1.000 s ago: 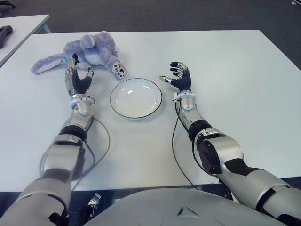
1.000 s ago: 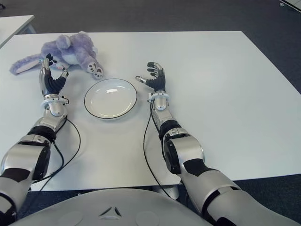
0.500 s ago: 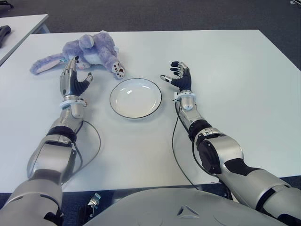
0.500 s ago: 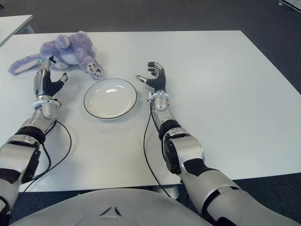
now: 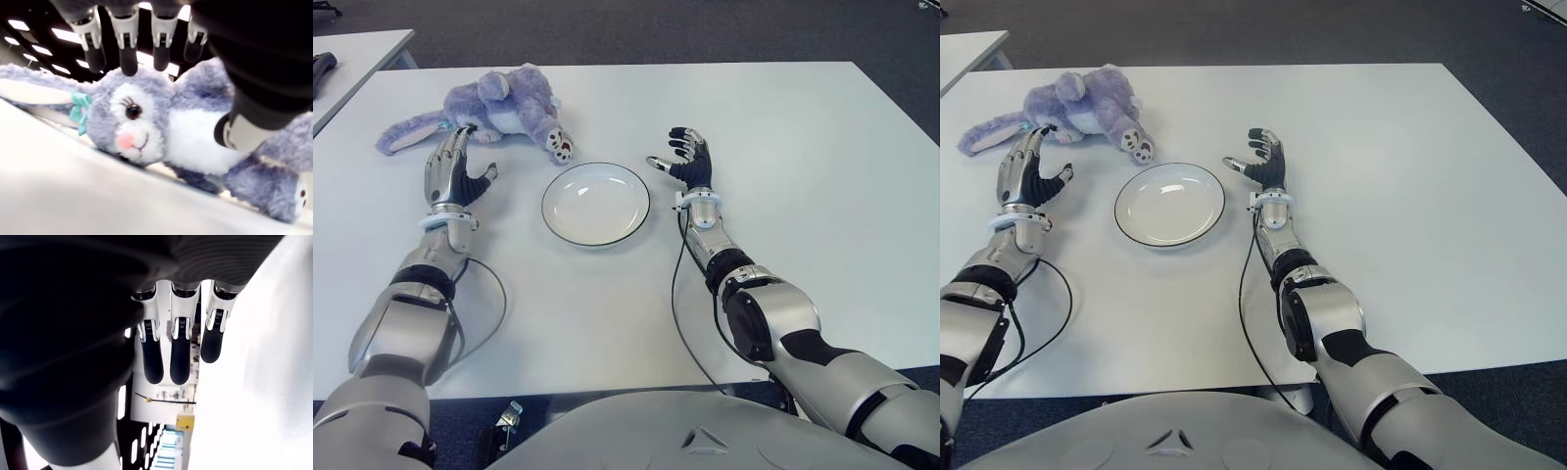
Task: Put the doll into the plate.
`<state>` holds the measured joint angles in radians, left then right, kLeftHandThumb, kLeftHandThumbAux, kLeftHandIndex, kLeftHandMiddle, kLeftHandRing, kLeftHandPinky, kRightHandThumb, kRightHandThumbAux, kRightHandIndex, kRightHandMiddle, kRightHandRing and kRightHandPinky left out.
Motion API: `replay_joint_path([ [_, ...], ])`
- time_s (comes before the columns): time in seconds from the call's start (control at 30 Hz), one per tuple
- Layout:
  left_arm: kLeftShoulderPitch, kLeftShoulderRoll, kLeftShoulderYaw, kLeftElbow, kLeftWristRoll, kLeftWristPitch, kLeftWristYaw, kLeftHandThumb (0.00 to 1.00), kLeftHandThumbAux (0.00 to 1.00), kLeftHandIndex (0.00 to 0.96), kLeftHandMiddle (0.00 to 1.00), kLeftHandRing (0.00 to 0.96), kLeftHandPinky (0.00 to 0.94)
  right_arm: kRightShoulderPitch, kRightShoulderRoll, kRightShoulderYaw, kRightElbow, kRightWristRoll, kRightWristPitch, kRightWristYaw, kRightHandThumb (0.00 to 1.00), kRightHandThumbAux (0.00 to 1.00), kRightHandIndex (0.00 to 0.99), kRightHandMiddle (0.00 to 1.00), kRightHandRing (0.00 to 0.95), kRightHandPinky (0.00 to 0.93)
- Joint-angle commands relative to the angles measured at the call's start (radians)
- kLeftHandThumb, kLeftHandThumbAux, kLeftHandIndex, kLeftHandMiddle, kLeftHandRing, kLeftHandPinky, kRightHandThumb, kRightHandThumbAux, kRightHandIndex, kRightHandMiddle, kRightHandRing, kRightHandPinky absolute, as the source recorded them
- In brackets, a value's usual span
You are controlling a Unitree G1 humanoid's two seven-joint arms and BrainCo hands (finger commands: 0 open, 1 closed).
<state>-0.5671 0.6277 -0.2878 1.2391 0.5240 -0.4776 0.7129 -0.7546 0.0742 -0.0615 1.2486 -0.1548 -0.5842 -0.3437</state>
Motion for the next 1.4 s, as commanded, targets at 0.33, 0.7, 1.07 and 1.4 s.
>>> replay_joint_path([
  [0.33, 0.039, 0.017, -0.146, 0.059, 0.145, 0.054, 0.011, 0.438, 0.632, 0.003, 0.081, 0.076, 0.026, 0.222, 0.085, 0.005, 0.114, -0.016, 0.042, -0.007, 0.0, 0.964, 0.277, 0.285, 0.281, 0.216],
  [0.7, -0.017, 0.044, -0.218, 0.058, 0.208, 0.074, 0.018, 0.42, 0.606, 0.0, 0.092, 0.088, 0.031, 0.222, 0.084, 0.009, 0.113, -0.021, 0.039, -0.013, 0.0, 0.956, 0.285, 0.295, 0.295, 0.245],
  [1.07, -0.087, 0.059, -0.285, 0.033, 0.273, 0.078, 0.003, 0.401, 0.588, 0.012, 0.099, 0.083, 0.03, 0.221, 0.079, 0.003, 0.114, -0.014, 0.041, 0.004, 0.0, 0.965, 0.275, 0.294, 0.288, 0.234],
  [1.4, -0.202, 0.061, -0.317, 0.021, 0.301, 0.074, -0.083, 0.368, 0.548, 0.0, 0.082, 0.065, 0.002, 0.219, 0.073, 0.004, 0.114, -0.016, 0.05, 0.006, 0.0, 0.944, 0.282, 0.298, 0.289, 0.228],
])
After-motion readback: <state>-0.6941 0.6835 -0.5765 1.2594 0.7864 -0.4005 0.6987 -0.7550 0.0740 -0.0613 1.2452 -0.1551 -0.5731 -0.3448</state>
